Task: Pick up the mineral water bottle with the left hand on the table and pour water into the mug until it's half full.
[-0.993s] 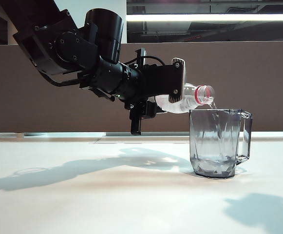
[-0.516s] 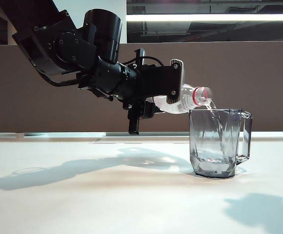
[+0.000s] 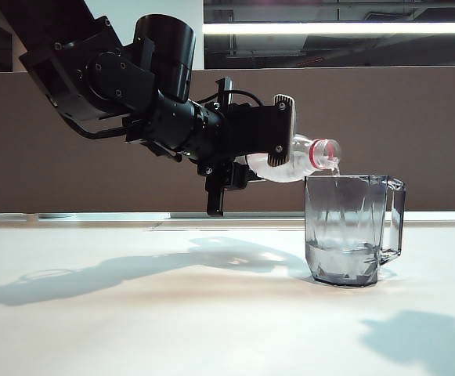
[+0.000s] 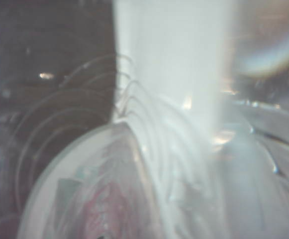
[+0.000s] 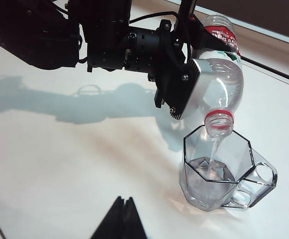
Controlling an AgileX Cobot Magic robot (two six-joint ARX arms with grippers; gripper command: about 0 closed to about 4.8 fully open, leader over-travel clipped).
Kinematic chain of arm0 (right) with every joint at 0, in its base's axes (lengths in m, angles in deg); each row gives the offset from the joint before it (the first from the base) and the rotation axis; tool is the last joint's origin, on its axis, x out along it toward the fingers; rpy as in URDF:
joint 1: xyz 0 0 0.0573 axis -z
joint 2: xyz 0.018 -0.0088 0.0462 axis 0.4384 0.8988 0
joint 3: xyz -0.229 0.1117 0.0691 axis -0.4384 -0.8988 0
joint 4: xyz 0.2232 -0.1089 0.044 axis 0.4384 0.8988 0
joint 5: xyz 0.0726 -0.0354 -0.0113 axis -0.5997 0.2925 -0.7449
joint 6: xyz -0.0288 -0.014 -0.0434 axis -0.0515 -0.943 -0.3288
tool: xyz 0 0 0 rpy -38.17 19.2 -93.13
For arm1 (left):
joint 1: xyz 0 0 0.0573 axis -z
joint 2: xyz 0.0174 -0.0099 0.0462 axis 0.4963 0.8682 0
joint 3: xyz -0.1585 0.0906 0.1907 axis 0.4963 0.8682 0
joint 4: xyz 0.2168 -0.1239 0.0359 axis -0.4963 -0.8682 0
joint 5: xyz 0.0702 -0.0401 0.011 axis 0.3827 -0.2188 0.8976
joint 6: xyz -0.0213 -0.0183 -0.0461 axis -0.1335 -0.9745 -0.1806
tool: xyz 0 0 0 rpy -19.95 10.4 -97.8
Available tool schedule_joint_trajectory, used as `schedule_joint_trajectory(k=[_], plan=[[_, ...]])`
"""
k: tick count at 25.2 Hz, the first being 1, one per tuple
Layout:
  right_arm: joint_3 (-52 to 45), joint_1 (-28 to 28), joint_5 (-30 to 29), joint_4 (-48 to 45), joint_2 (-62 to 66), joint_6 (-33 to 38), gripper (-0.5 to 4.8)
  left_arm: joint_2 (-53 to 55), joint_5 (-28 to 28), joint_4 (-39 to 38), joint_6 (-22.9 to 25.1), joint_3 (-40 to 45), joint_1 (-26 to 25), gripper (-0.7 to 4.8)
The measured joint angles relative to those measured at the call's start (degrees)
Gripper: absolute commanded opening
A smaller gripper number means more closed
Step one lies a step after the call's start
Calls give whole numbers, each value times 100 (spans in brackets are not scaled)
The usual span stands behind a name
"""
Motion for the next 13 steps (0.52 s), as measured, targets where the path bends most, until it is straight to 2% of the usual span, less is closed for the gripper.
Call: schedule_joint_trajectory(k=[13], plan=[[0, 0, -2, 7, -55, 2, -8, 0, 0, 2, 116, 0, 11, 187]])
